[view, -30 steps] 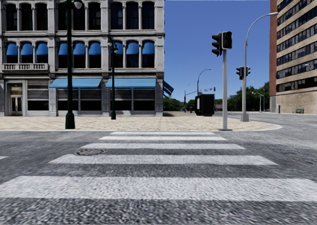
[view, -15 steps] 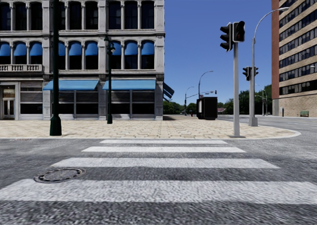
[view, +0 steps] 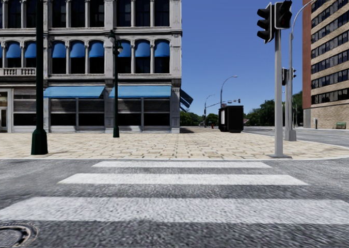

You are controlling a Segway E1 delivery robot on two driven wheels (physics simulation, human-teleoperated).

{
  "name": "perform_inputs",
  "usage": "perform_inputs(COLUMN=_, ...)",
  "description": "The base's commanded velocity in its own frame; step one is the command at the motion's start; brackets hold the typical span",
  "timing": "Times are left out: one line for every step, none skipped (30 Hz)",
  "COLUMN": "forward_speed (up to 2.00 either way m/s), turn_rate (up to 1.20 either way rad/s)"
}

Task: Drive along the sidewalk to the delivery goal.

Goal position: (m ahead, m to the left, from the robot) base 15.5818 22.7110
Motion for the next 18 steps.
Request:
perform_inputs(forward_speed=2.00, turn_rate=0.00)
perform_inputs(forward_speed=2.00, turn_rate=0.00)
perform_inputs(forward_speed=2.00, turn_rate=0.00)
perform_inputs(forward_speed=2.00, turn_rate=0.00)
perform_inputs(forward_speed=2.00, turn_rate=0.00)
perform_inputs(forward_speed=2.00, turn_rate=0.00)
perform_inputs(forward_speed=2.00, turn_rate=0.00)
perform_inputs(forward_speed=2.00, turn_rate=0.00)
perform_inputs(forward_speed=2.00, turn_rate=0.00)
perform_inputs(forward_speed=2.00, turn_rate=0.00)
perform_inputs(forward_speed=2.00, turn_rate=0.00)
perform_inputs(forward_speed=2.00, turn_rate=0.00)
perform_inputs(forward_speed=2.00, turn_rate=0.00)
perform_inputs(forward_speed=2.00, turn_rate=0.00)
perform_inputs(forward_speed=2.00, turn_rate=0.00)
perform_inputs(forward_speed=2.00, turn_rate=0.00)
perform_inputs(forward_speed=2.00, turn_rate=0.02)
perform_inputs(forward_speed=2.00, turn_rate=0.02)
